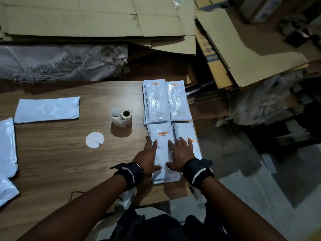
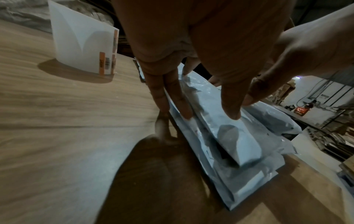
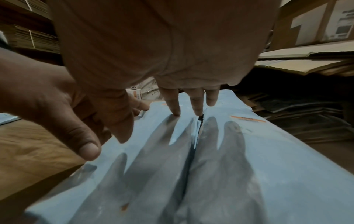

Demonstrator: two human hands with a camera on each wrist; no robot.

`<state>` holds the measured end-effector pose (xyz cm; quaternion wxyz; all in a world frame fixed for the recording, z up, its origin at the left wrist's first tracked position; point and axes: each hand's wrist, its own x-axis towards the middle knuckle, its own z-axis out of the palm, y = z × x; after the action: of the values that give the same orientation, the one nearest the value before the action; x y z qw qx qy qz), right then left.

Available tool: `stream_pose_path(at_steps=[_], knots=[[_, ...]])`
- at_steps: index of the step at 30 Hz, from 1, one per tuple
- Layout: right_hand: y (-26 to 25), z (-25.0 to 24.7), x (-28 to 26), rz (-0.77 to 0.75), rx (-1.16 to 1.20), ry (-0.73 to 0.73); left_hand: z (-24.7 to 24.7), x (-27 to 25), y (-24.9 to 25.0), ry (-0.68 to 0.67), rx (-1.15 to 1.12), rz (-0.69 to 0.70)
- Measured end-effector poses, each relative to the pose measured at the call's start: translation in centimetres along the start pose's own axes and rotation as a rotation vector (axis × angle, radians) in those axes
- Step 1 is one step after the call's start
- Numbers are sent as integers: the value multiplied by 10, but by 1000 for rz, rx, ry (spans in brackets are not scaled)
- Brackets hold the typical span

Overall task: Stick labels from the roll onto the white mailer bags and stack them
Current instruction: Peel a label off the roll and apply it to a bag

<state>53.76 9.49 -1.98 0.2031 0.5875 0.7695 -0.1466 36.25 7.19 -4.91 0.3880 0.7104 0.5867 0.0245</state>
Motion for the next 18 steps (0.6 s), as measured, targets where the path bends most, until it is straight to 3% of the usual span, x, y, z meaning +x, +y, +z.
stream_pose_path(at_steps=[7,10,13,18], knots=[[20,-1,0,-26,77,127,-1,4,0,146,162,13],[21,2,7,-112,73,150,-6,18,8,94,321,57],[15,7,17,-187,-22,74,-9,33,16,20,405,33],[15,20,27,-143,-17,-20,-10,44,21,-85,428,-7]])
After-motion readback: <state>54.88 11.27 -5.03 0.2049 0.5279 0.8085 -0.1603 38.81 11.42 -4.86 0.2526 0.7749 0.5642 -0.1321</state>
